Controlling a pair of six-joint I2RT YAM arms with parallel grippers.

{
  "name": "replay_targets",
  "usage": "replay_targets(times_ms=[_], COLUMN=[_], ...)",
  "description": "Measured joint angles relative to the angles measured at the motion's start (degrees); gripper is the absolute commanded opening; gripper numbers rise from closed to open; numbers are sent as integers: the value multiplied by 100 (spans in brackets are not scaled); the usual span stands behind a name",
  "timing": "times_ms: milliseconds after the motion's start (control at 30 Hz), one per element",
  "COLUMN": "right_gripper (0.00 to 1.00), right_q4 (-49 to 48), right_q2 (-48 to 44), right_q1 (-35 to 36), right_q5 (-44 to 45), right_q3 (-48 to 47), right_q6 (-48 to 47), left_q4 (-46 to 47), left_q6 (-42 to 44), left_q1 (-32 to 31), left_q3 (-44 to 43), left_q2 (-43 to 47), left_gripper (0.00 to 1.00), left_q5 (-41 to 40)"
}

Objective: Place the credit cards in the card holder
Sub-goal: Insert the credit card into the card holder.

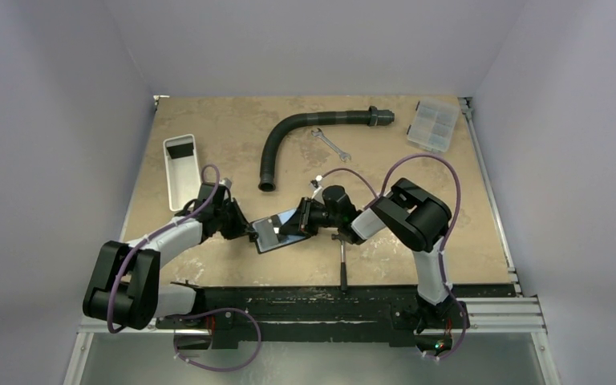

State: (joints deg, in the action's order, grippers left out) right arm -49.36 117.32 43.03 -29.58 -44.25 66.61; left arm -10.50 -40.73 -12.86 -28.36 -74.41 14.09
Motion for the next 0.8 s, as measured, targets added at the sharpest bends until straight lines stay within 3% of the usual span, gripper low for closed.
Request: replay_targets(times_ms=[167, 433, 800], right_gripper=[32, 40, 19], right_q4=[483, 2201, 2664], right_q2=[-319, -964, -590], right_q1=[125, 133, 133], right_q5=[90, 365, 275], right_q3=[48, -350, -938], right_q6=[-431, -2022, -2531], left_q4=[61, 90, 118], left_q6=[-20, -20, -17], left_q1=[-4, -9, -9], left_q3=[22, 63, 79], left_q2=[0, 42, 44], left_gripper=[0, 0, 0], left_q5=[28, 35, 66])
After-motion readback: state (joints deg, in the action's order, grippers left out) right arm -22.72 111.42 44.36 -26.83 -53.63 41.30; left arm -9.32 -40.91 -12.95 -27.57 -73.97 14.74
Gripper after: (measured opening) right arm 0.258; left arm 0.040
